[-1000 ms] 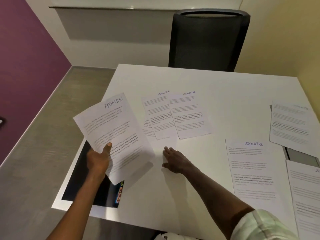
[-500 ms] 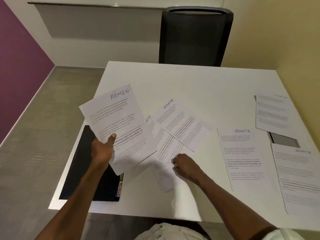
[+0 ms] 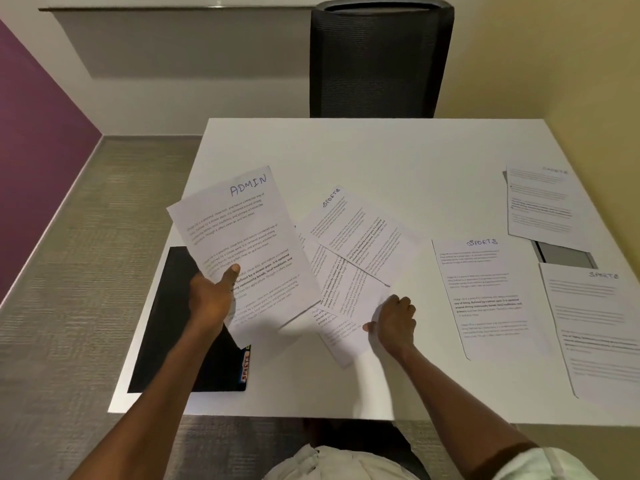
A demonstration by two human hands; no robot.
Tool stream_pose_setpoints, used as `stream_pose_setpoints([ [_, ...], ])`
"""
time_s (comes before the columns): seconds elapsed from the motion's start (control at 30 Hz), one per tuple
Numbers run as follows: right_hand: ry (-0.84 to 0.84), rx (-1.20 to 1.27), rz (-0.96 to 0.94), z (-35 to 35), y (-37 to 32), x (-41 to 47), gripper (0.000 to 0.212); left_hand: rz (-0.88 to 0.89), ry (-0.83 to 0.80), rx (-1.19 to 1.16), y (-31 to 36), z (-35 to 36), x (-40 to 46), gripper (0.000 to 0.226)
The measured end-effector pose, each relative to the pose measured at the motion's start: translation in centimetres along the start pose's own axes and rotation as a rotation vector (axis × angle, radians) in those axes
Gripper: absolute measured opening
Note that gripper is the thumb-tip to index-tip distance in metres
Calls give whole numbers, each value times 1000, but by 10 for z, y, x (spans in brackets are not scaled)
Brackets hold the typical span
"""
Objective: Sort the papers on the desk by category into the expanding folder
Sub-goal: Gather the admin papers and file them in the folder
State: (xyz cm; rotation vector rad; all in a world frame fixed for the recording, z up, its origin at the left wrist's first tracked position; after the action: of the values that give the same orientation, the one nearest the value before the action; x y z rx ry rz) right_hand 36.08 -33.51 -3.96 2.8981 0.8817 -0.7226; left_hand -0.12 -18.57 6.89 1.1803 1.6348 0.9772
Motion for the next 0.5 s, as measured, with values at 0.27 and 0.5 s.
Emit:
stream_pose_setpoints([
  [0.27,-570,751,292,13,1,14,16,36,-87,-88,15,22,-5,25],
  [0.5,-903,834,392,-38,18,4,9,49,-91,-112,23,25,3,26],
])
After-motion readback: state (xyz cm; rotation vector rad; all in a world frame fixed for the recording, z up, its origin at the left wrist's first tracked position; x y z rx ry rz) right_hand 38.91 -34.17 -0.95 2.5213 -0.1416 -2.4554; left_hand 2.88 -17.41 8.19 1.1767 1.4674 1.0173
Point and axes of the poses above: each hand's wrist, its own x-axis towards the middle knuckle, its own z-axis out of the palm, y = z × x, the point moved 10 cm from there along x, towards the middle knuckle, and after that the axes turned 13 degrees about z, right-handed, at the moved point
